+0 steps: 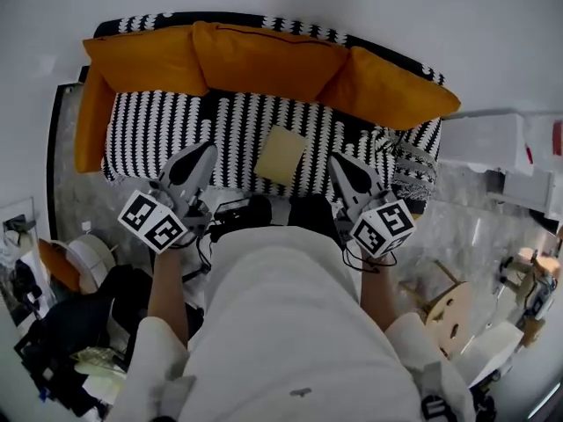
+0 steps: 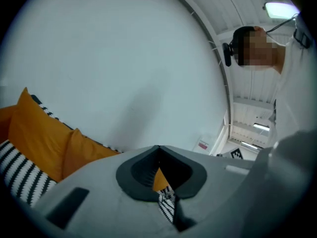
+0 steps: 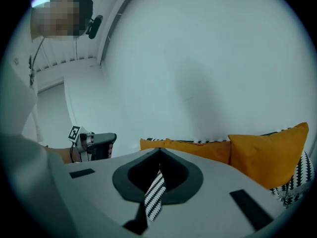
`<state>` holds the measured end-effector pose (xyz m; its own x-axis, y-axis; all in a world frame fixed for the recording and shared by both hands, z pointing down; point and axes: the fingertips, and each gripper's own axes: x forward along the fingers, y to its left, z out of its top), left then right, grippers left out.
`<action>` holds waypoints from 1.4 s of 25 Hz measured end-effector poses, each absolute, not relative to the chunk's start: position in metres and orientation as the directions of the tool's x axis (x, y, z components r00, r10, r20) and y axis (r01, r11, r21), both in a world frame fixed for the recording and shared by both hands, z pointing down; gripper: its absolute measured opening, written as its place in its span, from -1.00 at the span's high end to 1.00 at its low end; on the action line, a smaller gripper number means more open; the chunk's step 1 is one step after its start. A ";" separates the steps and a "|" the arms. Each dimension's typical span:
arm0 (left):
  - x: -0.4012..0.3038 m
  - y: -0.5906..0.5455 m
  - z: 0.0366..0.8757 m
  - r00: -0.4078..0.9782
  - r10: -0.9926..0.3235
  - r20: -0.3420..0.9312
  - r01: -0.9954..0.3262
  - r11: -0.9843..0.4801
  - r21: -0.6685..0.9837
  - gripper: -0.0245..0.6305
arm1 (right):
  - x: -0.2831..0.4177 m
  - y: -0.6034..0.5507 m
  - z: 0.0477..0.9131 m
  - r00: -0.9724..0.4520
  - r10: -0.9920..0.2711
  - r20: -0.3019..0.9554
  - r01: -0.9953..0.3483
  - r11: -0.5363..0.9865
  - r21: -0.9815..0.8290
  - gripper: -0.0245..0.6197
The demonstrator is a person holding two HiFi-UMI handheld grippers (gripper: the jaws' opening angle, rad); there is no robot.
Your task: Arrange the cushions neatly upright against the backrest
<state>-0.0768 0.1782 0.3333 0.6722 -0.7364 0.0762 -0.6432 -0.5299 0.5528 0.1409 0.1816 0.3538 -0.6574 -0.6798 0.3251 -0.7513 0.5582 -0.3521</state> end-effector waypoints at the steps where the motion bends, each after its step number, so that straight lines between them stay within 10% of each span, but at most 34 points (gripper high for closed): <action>1: -0.068 0.180 0.325 0.693 -0.719 0.056 -0.619 -0.553 0.557 0.89 | 0.137 0.185 0.347 -0.665 -0.677 0.315 -0.745 0.567 -0.353 0.90; 16: 0.055 0.201 0.291 0.869 -0.493 0.033 -0.442 -0.747 0.497 0.89 | 0.136 0.207 0.307 -0.672 -0.687 0.278 -0.741 0.618 -0.264 0.90; 35: -0.024 0.196 0.303 0.803 -0.590 0.084 -0.557 -0.693 0.457 0.89 | 0.100 0.204 0.313 -0.668 -0.688 0.283 -0.743 0.635 -0.212 0.90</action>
